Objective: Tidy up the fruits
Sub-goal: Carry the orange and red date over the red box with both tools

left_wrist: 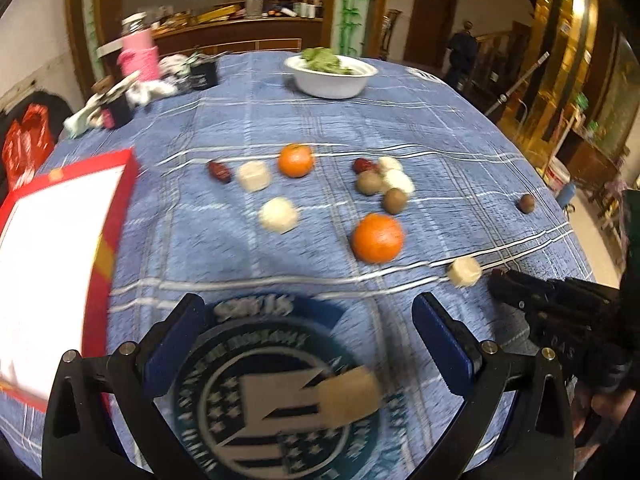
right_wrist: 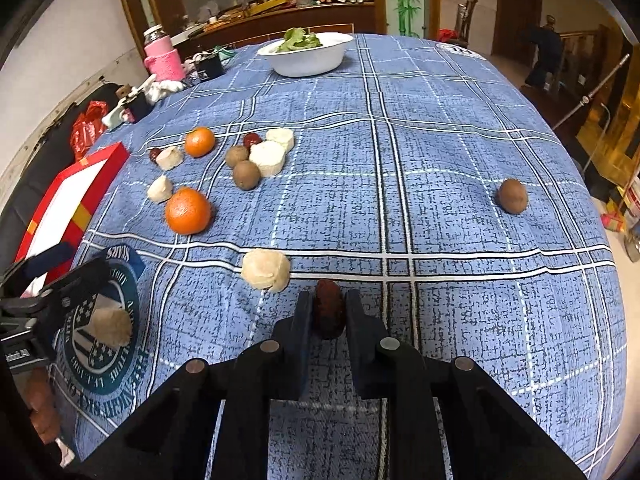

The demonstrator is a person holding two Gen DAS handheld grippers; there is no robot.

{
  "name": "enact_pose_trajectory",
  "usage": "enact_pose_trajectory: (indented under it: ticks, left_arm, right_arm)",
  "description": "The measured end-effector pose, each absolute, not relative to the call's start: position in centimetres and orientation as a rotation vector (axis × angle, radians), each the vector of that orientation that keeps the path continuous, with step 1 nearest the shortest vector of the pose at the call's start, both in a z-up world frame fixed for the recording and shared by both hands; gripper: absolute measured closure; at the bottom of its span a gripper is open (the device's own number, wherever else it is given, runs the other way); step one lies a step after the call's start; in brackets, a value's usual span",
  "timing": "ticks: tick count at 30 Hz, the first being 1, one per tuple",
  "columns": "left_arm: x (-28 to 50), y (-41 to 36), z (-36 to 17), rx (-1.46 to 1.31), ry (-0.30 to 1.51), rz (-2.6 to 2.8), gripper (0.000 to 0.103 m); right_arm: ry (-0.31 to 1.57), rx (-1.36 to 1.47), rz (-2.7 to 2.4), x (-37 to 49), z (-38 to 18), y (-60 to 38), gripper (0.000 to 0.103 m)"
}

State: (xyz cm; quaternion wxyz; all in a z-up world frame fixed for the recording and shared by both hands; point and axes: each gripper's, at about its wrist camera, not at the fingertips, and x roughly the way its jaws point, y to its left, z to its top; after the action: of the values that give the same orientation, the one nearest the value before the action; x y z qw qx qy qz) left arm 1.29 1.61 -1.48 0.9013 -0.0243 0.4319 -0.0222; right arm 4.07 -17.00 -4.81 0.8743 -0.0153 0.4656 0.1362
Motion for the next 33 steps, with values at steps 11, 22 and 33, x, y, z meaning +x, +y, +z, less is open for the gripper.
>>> enact_pose_trajectory:
  ticks: [11,22,33]
  left_arm:
    - [6.8,-2.6,-4.0,-0.059,0.989,-0.049,0.072]
    - [4.1,-1.3,-2.1,-0.048,0.895,0.036,0.073]
    - [0.7,3.3,-1.4,-0.093,0.873,0.094,0.072]
  right_arm:
    - [0.936,0.129,0.331,3.5,-5.1,-19.8,0.086]
    - [0.882,0.075,0.323,2.4,-4.2,-18.8,0.086]
    - [0.836,0.005,0.345,-0.7,-2.7,-14.0,0.086]
